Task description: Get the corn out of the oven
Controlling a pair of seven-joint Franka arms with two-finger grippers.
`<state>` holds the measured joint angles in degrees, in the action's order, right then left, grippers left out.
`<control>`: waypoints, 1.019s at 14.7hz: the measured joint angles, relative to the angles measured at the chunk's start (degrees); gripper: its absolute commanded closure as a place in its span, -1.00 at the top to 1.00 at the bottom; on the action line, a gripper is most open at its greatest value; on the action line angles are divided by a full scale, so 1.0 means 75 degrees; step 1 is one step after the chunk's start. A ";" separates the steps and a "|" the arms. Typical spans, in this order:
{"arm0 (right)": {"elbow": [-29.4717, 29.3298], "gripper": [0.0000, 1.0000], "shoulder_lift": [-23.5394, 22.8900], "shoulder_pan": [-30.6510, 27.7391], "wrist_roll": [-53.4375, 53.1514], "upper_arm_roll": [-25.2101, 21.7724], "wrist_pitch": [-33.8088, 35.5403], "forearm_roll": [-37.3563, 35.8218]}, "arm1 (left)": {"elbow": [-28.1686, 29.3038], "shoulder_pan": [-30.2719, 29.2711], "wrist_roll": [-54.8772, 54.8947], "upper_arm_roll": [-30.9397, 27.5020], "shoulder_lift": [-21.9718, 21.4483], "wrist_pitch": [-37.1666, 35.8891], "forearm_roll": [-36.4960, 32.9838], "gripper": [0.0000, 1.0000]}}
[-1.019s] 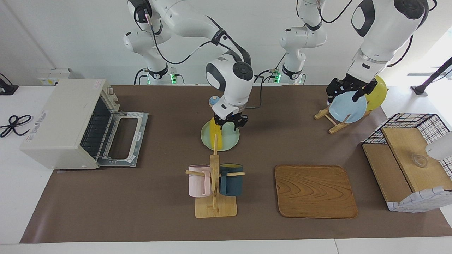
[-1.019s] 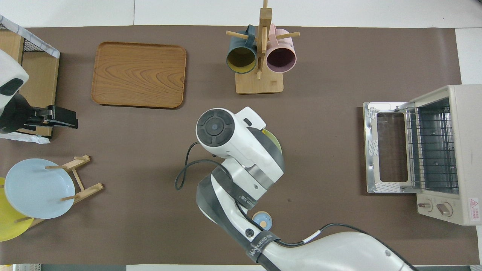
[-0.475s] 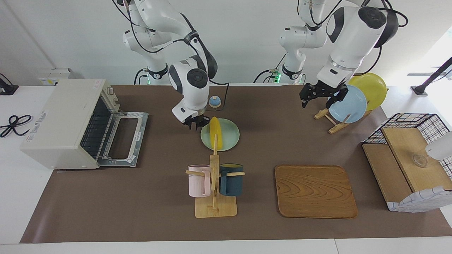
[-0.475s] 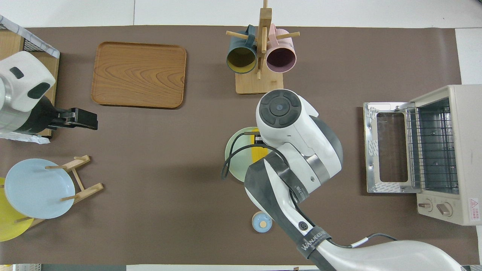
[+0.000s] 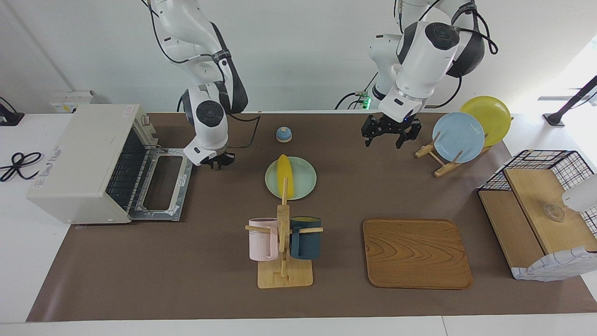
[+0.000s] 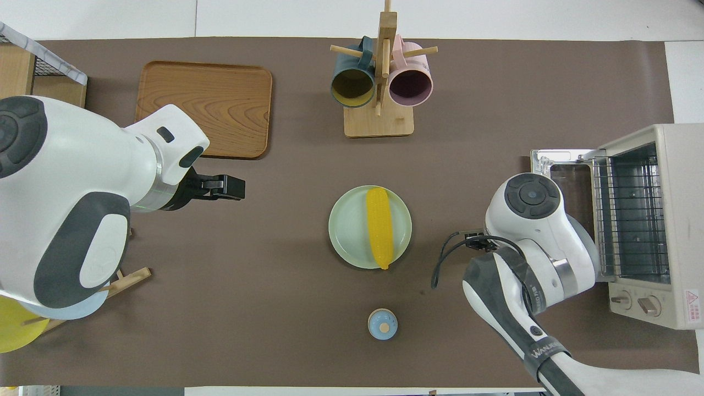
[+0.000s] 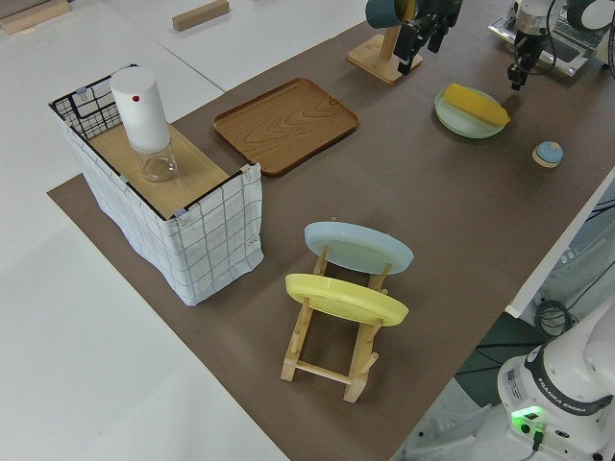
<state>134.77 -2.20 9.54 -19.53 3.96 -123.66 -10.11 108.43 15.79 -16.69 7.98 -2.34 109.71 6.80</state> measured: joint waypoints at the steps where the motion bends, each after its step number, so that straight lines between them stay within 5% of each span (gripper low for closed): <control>1: 0.0244 -0.49 0.0070 -0.0159 0.0160 0.0004 -0.0282 -0.0048 | 0.0025 0.0243 -0.0270 0.0005 0.0141 0.0254 0.0017 1.00; 7: 0.0617 -0.55 0.0252 -0.0808 0.0879 0.0039 -0.0626 -0.0616 | 0.0080 0.1676 -0.1203 0.0019 0.1477 0.2106 0.0023 1.00; 9: 0.0637 -0.82 0.0254 -0.0807 0.0878 0.0092 -0.0601 -0.0845 | 0.0067 0.2023 -0.1350 0.0019 0.1953 0.2692 0.0023 1.00; 15: 0.0443 -0.93 0.0368 -0.0784 0.0861 0.0268 0.0025 -0.1544 | -0.0659 0.2662 -0.1614 0.0011 0.3192 0.3135 0.0024 1.00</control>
<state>138.09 0.56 3.67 -13.07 5.98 -123.47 -21.69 103.48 35.75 -28.79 8.07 21.60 133.22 6.98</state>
